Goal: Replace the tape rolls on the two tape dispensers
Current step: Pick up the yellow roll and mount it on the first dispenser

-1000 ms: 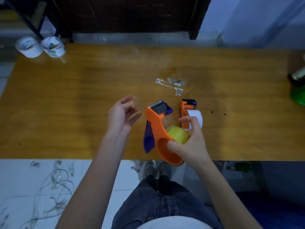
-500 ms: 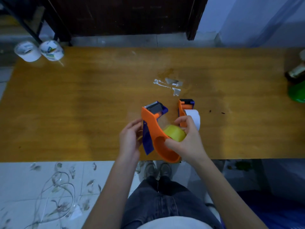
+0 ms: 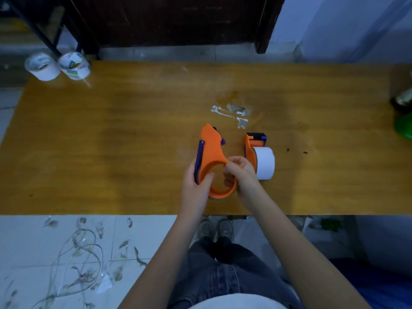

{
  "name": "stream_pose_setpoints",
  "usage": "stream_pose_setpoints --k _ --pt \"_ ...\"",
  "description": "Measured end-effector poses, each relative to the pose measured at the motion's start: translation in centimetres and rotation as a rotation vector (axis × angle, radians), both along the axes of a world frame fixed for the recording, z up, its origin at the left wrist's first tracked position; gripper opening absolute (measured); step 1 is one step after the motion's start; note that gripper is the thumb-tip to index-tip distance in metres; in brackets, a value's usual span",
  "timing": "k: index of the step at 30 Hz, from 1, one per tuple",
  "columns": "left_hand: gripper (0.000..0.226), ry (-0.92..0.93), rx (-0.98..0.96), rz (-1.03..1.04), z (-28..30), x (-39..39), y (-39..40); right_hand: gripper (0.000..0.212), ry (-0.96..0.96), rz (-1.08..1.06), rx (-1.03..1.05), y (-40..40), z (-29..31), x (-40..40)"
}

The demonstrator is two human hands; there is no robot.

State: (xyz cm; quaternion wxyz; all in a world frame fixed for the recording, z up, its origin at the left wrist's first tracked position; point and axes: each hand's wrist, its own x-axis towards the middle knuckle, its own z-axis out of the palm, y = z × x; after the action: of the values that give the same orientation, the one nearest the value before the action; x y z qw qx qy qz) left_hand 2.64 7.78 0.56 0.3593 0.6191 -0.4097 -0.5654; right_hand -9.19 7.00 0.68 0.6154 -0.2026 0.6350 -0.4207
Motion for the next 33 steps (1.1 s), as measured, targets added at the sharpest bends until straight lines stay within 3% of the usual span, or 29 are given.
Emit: stream_pose_setpoints --k 2,5,12,15,18,22,30,33 --pt "0.03 -0.149 -0.021 -0.022 -1.5 0.3 -1.0 0.022 -0.011 -0.045 0.041 -0.6 -1.4 0.4" --pt "0.029 -0.202 0.014 -0.052 -3.6 0.6 -3.0 0.023 0.107 -0.088 0.099 -1.5 -3.3 1.1" --pt "0.039 -0.342 0.042 -0.044 -6.0 -0.6 -3.9 0.024 0.587 0.178 0.034 -3.4 -6.6 1.1" --pt "0.039 -0.43 0.036 -0.074 -7.2 -1.3 -3.8 0.013 0.813 0.236 0.079 -3.7 -7.4 1.1" --pt "0.038 -0.443 0.037 -0.073 -7.7 -1.4 -4.0 0.034 0.882 0.292 0.099 -4.0 -7.6 1.0" --pt "0.037 -0.411 0.027 -0.058 -7.8 -1.1 -4.7 0.033 1.029 0.308 0.07 -4.2 -7.9 1.3" --pt "0.039 -0.371 0.029 -0.075 -7.7 -0.2 -5.5 0.029 0.929 0.2 -0.007 -5.0 -8.0 1.6" --pt "0.041 -0.267 0.088 -0.087 -7.9 0.4 -5.9 0.035 0.884 0.188 -0.04 -4.4 -7.7 1.4"
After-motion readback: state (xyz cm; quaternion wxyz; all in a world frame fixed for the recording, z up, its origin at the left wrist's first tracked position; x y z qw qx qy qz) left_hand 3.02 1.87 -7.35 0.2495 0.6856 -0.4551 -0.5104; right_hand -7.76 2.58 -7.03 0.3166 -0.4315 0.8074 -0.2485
